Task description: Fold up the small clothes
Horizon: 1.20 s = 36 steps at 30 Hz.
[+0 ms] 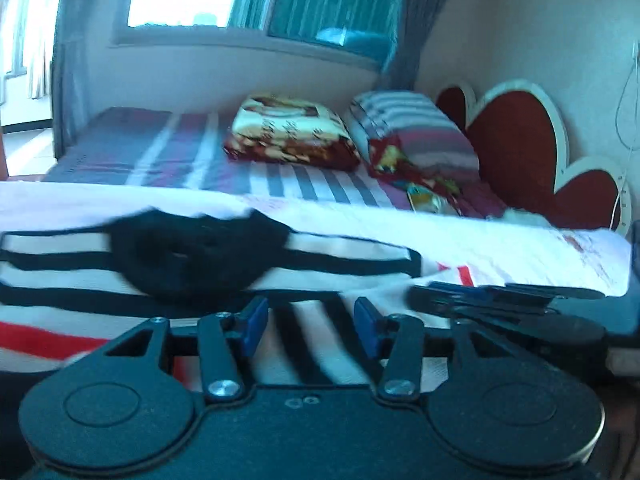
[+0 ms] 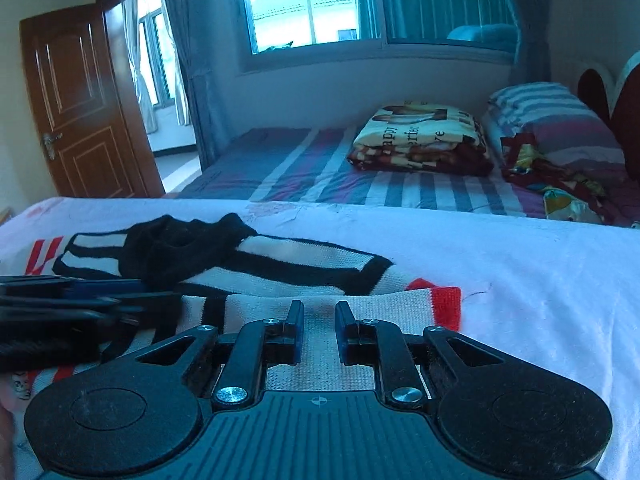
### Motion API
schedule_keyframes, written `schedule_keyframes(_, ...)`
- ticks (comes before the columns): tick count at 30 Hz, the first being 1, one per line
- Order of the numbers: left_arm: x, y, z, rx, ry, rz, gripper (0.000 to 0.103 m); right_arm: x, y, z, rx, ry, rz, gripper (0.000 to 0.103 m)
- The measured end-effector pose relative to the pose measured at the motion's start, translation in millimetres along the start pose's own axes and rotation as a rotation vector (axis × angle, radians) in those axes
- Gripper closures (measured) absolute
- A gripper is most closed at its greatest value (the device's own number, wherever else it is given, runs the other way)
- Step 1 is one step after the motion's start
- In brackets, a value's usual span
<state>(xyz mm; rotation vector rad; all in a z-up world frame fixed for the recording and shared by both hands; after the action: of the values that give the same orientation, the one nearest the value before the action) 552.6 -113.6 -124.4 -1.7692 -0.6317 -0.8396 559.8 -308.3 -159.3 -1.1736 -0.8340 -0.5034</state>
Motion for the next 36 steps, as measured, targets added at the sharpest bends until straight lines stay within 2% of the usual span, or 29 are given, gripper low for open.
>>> schedule_keyframes(2,-8,17,1,0.043,0.000,0.054,0.057,-2,4,0,0.003,-0.018,0.015,0.087)
schedule_keyframes(4,-16,10,8,0.037,0.010,0.022,0.056,-3,4,-7,-0.068,-0.052,0.022,0.087)
schedule_keyframes(6,-24,-6,24,0.106,0.043,0.014,0.057,-5,3,-29,-0.142,-0.021,0.032,0.087)
schedule_keyframes(8,-33,-31,45,0.178,0.053,-0.010,0.056,-7,2,-49,-0.178,0.011,0.043,0.086)
schedule_keyframes(9,-40,-41,56,0.204,0.047,-0.024,0.055,-10,1,-57,-0.162,0.024,0.049,0.077)
schedule_keyframes(12,-43,-53,77,0.170,-0.026,-0.034,0.057,-12,-1,-64,-0.161,0.038,0.036,0.071)
schedule_keyframes(14,-37,-63,70,0.213,0.009,-0.032,0.057,-12,-18,-62,-0.160,0.073,-0.001,0.071)
schedule_keyframes(16,-39,-81,67,0.212,0.012,-0.081,0.052,-16,-45,-52,-0.138,0.062,-0.049,0.072)
schedule_keyframes(18,-46,-87,72,0.201,-0.011,-0.068,0.052,-26,-67,-41,-0.113,0.060,-0.066,0.071)
schedule_keyframes(20,-55,-82,78,0.216,-0.028,-0.027,0.052,-37,-75,-29,-0.100,0.054,-0.037,0.071)
schedule_keyframes(22,-58,-77,80,0.209,-0.031,-0.033,0.051,-51,-66,-18,-0.120,0.025,0.035,0.072)
schedule_keyframes(26,-55,-71,75,0.225,0.026,-0.009,0.044,-58,-63,-18,-0.160,0.101,0.004,0.071)
schedule_keyframes(30,-56,-73,78,0.203,0.014,-0.008,0.043,-56,-66,-8,-0.217,0.064,0.014,0.071)
schedule_keyframes(33,-59,-98,80,0.227,0.038,-0.051,0.045,-52,-90,-4,-0.229,0.085,-0.003,0.071)
schedule_keyframes(36,-70,-127,107,0.249,-0.056,-0.106,0.046,-58,-108,4,-0.244,0.088,-0.015,0.071)
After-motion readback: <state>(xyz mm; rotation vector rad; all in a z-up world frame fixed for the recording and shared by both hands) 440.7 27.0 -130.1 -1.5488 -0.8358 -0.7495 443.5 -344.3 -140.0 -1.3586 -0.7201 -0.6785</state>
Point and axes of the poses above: each gripper's, at about its wrist camera, not at the fingertips, and y roughly the way its jaws point, z to its left, x to its top, the point moved 2 cm from there along y, roughly the way its jaws point, and after that the axes turned 5 degrees about -x, right-handed, at the moved point
